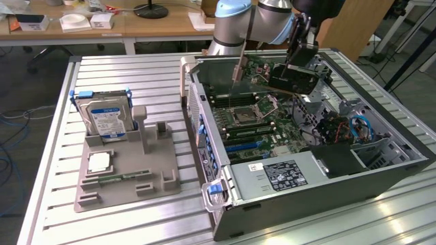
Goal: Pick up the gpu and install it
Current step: 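Insert the gpu into the slot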
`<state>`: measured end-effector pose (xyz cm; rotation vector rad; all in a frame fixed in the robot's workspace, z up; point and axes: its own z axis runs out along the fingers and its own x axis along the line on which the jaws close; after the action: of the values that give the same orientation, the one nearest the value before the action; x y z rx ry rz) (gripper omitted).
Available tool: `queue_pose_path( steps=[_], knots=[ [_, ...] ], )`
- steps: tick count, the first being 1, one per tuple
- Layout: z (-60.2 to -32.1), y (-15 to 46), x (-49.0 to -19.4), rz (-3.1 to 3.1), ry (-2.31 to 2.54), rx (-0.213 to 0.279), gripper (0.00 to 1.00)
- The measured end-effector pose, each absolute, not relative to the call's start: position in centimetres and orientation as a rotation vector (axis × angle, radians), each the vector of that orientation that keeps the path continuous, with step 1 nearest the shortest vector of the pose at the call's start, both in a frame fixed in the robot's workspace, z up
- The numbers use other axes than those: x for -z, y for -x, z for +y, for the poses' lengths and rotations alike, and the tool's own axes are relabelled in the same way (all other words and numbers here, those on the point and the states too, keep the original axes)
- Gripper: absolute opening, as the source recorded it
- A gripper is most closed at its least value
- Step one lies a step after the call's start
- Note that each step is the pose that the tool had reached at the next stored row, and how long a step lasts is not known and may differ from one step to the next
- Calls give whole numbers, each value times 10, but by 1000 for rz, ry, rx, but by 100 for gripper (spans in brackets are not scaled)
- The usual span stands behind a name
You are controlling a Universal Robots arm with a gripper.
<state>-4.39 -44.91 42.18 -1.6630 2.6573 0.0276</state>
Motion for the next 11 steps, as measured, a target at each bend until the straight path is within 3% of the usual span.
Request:
queue_pose_path(
  steps=[11],
  knots=[
    [-449,44,-422,2577,1786,-28,26]
  ],
)
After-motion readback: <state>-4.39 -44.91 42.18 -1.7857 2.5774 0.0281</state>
